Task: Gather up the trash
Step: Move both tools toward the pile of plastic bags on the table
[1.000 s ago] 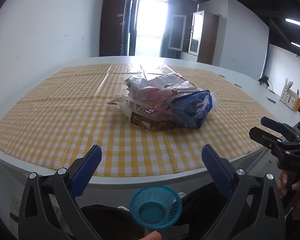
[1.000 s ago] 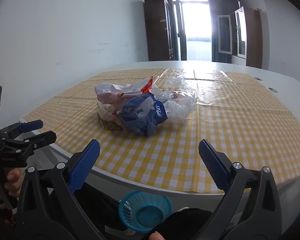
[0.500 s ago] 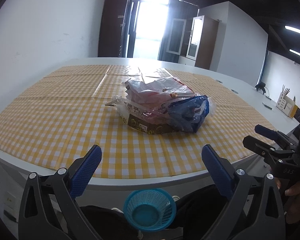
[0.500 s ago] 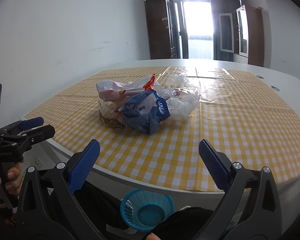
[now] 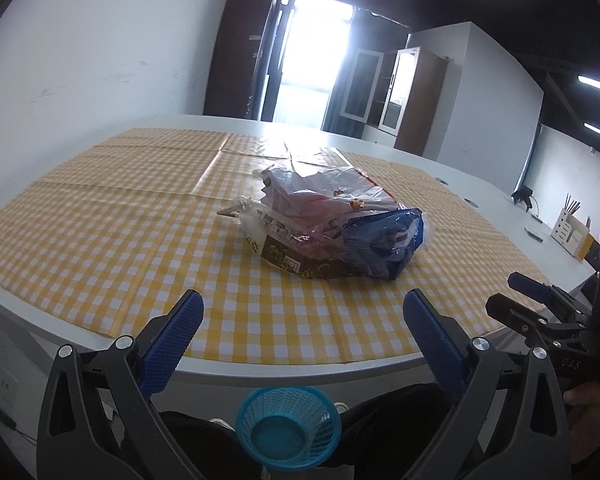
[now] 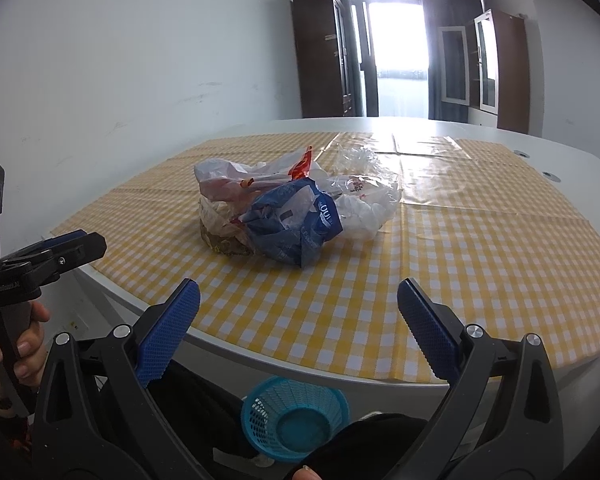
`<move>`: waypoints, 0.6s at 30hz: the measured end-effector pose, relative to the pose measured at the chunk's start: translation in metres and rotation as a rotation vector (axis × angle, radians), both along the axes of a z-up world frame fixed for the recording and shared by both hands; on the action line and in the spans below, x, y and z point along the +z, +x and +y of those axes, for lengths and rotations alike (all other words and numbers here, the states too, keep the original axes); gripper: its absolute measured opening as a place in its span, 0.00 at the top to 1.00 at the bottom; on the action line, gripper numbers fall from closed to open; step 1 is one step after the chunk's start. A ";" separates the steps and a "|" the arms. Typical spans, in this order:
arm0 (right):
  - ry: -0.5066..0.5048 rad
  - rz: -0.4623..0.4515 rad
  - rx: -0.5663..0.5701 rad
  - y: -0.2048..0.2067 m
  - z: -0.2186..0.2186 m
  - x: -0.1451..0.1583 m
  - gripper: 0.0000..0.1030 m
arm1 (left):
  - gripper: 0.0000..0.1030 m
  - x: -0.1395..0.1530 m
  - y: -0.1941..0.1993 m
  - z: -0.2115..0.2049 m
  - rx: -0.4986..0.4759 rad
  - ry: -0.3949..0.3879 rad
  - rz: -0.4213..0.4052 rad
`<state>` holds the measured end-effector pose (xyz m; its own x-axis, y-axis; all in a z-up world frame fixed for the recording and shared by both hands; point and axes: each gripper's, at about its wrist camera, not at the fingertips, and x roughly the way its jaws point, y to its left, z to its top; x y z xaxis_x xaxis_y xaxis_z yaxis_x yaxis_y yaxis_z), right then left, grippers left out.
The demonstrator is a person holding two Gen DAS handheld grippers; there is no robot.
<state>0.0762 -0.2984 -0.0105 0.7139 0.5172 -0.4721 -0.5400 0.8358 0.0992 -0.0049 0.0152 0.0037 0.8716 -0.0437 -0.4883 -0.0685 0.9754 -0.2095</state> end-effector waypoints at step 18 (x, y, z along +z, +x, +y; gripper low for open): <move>-0.002 0.030 0.014 0.003 0.010 -0.014 0.08 | 0.05 -0.010 0.009 0.000 0.051 0.013 0.011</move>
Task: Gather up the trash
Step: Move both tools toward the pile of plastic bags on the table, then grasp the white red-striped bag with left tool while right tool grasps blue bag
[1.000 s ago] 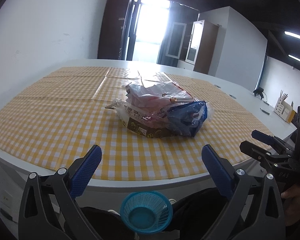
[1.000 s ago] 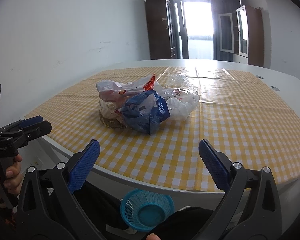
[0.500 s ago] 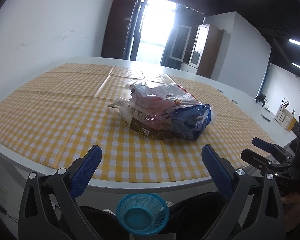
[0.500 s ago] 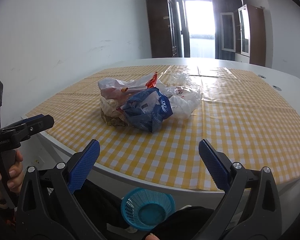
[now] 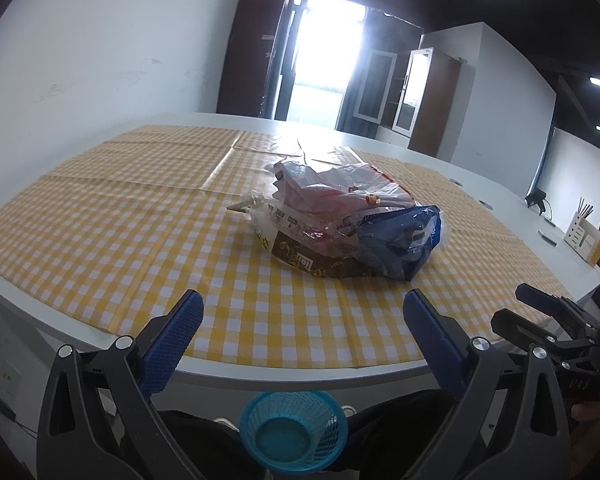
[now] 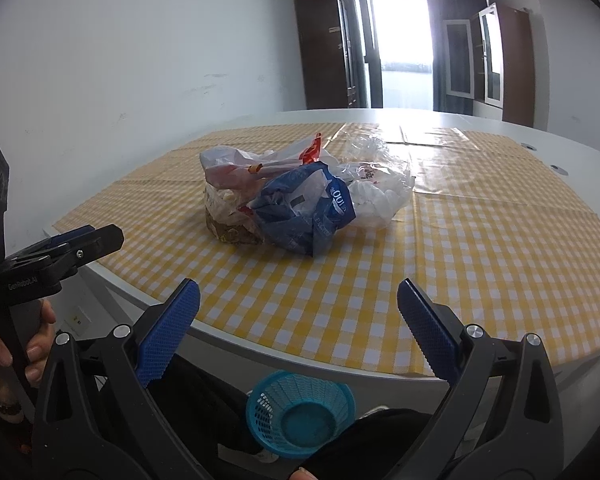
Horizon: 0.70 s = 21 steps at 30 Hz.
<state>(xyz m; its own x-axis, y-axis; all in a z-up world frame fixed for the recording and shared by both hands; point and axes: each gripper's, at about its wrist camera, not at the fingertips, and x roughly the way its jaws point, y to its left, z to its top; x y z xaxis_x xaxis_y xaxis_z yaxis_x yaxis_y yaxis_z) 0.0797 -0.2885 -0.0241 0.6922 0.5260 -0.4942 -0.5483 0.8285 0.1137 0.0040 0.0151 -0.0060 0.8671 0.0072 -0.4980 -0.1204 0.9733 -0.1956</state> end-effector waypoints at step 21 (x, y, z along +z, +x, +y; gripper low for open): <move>-0.044 -0.005 0.040 0.066 0.041 0.018 0.09 | 0.06 0.032 0.093 0.027 -0.008 0.068 0.002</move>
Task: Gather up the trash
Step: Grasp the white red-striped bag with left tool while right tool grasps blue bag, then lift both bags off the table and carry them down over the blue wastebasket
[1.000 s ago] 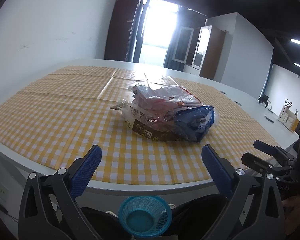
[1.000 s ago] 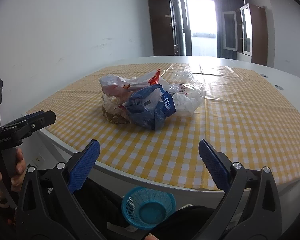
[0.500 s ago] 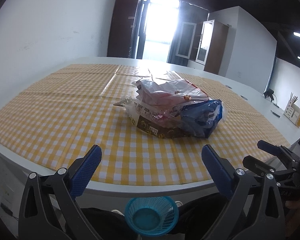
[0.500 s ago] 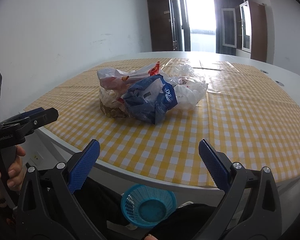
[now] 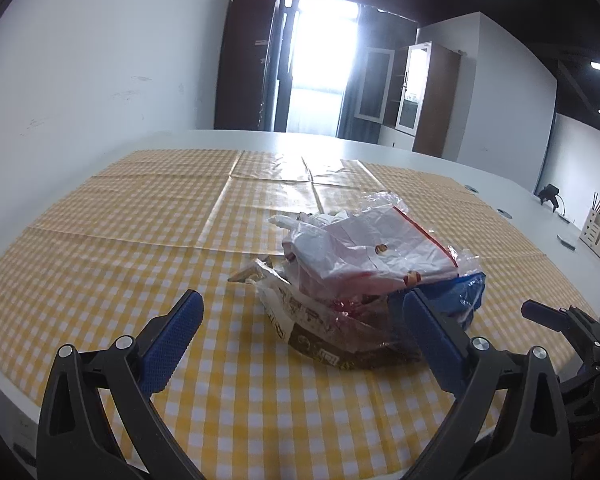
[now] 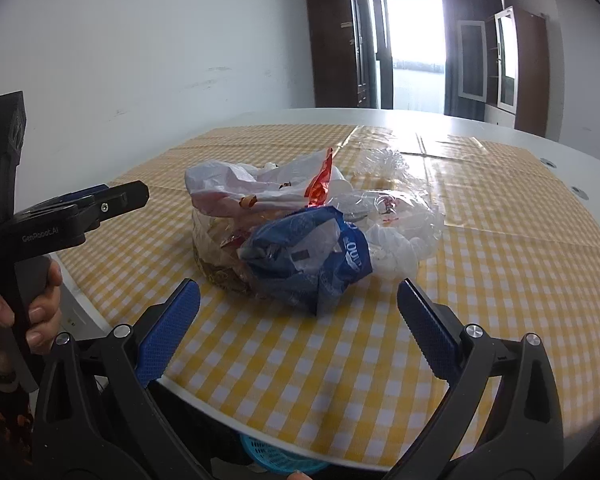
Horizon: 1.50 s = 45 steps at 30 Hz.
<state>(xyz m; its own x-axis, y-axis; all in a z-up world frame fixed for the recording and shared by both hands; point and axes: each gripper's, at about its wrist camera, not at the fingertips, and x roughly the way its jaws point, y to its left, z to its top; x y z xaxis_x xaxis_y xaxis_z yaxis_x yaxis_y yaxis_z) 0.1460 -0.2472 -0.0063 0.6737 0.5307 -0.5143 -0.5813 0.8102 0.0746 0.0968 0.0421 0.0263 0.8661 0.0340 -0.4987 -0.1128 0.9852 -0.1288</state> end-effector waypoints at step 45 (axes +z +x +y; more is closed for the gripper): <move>0.105 -0.077 0.095 -0.044 -0.019 0.056 0.73 | 0.78 0.062 -0.052 -0.015 0.060 -0.012 -0.096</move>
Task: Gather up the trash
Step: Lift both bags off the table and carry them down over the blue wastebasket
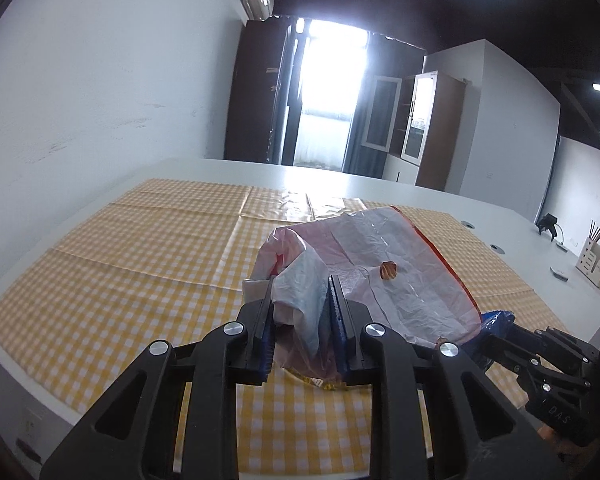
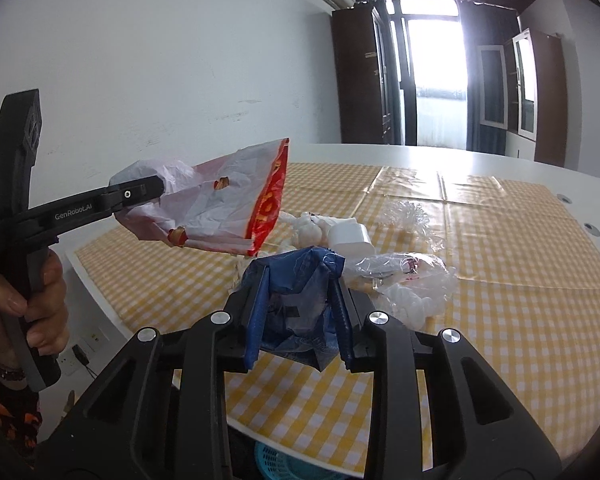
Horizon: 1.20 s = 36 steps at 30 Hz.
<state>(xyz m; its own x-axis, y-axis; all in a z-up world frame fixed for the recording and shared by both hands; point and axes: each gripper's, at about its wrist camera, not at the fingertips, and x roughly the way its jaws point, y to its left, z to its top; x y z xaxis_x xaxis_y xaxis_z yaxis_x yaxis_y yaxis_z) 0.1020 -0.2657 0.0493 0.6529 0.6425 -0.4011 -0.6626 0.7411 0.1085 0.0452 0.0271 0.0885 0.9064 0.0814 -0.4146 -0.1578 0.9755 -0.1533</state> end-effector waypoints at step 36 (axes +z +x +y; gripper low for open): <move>-0.265 0.323 0.059 -0.101 -0.010 -0.193 0.73 | 0.80 -0.215 -0.127 -0.001 -0.060 -0.108 0.400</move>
